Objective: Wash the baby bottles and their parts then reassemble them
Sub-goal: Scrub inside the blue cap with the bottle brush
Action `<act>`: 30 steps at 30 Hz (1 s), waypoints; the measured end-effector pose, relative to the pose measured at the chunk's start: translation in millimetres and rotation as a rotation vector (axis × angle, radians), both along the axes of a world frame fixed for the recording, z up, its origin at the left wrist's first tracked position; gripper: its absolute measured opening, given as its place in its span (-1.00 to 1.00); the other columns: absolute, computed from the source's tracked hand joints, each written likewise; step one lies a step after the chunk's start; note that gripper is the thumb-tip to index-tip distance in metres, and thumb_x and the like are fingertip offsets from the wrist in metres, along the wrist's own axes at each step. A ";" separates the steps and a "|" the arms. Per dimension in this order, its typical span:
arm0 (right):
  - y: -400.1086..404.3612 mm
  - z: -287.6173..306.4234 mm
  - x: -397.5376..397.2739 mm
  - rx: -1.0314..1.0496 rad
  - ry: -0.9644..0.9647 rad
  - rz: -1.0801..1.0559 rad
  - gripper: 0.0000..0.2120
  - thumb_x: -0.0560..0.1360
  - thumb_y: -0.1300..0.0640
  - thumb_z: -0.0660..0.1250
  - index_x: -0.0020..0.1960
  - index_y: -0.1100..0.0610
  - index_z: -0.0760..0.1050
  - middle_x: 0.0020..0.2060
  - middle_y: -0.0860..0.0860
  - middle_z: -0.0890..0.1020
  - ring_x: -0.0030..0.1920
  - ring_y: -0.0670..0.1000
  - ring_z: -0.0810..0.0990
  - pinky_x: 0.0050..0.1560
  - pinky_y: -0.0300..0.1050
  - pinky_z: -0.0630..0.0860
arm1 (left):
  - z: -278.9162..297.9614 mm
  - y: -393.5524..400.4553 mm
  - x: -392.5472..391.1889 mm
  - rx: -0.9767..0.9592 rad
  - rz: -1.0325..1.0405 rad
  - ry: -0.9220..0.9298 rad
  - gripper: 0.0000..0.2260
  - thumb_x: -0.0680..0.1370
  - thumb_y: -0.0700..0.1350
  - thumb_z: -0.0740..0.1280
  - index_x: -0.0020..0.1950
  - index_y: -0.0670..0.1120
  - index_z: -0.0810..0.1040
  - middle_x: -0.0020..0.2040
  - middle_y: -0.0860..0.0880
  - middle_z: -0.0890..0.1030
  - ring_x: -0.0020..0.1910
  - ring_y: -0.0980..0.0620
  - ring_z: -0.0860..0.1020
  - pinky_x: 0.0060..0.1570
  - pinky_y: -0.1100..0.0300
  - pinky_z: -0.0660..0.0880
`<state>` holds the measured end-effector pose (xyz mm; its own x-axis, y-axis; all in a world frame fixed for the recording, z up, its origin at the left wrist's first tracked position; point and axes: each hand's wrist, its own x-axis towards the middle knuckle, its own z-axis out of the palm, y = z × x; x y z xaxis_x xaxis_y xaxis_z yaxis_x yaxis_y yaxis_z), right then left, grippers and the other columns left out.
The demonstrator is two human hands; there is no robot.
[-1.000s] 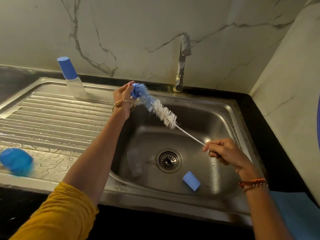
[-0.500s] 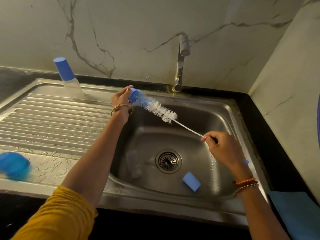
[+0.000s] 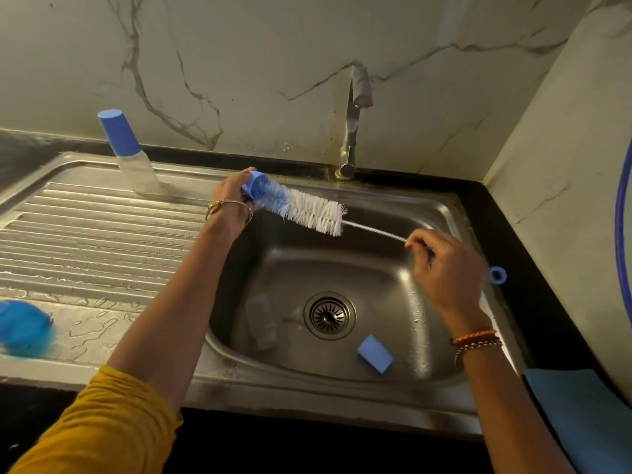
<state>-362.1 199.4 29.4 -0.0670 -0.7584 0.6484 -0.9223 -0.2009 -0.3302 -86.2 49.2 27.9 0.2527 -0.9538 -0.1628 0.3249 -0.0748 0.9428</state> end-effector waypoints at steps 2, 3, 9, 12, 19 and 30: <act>-1.4 -1.4 2.0 -0.089 0.058 -0.058 -0.72 0.50 0.09 0.15 -0.13 0.16 0.62 -0.36 0.06 0.64 -0.41 0.06 0.56 -0.44 -0.17 0.44 | 1.2 1.8 -1.0 -0.040 0.013 0.027 -0.68 0.58 -0.11 0.21 0.26 -0.25 0.48 0.13 -0.20 0.51 0.02 -0.03 0.53 -0.20 0.33 0.55; -1.8 -1.3 3.6 -0.038 0.021 -0.078 -0.72 0.51 0.09 0.15 -0.12 0.15 0.62 -0.37 0.06 0.64 -0.41 0.08 0.55 -0.41 -0.16 0.43 | 3.0 3.2 -0.6 -0.067 0.022 0.053 -0.70 0.59 -0.12 0.21 0.25 -0.25 0.47 0.10 -0.19 0.52 -0.01 -0.02 0.54 -0.18 0.32 0.56; -8.1 4.3 7.2 0.879 -0.844 0.018 -0.70 0.60 0.11 0.15 -0.28 0.11 0.47 -0.58 -0.06 0.36 -0.69 -0.21 0.21 -0.64 -0.40 0.13 | 14.5 6.7 -4.0 -0.189 0.018 0.046 -0.91 0.59 -0.24 0.21 0.04 -0.17 0.49 -0.12 -0.04 0.53 -0.18 0.08 0.56 -0.23 0.38 0.55; -4.7 0.0 10.2 0.783 -0.767 0.125 -0.77 0.55 0.09 0.25 -0.26 0.12 0.49 -0.56 -0.06 0.43 -0.62 -0.21 0.31 -0.56 -0.40 0.24 | 16.3 3.9 -4.0 -0.177 0.052 0.164 -0.88 0.59 -0.22 0.19 0.07 -0.19 0.48 -0.11 -0.07 0.52 -0.13 0.03 0.54 -0.18 0.30 0.55; 0.9 -10.8 15.9 0.059 0.002 -0.108 -0.91 0.45 0.20 0.37 -0.23 0.15 0.61 -0.39 0.05 0.60 -0.44 -0.01 0.45 -0.48 -0.35 0.18 | 13.7 1.7 -7.4 -0.091 0.097 0.055 -0.87 0.58 -0.20 0.22 0.05 -0.22 0.52 -0.11 -0.07 0.52 -0.04 -0.01 0.52 -0.22 0.37 0.52; 6.8 -0.4 12.2 0.865 -0.775 0.144 -0.78 0.55 0.09 0.26 -0.25 0.10 0.50 -0.63 -0.14 0.40 -0.58 -0.20 0.31 -0.55 -0.37 0.23 | 21.2 6.7 -17.3 -0.066 0.244 0.112 -0.87 0.56 -0.17 0.28 -0.18 -0.06 0.40 -0.19 -0.04 0.47 -0.19 0.09 0.50 -0.20 0.29 0.51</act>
<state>-349.9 206.2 29.1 -0.0956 -0.9598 -0.2639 -0.4011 0.2798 -0.8723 -103.5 56.0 49.1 0.4601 -0.8764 -0.1421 0.4283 0.0789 0.9002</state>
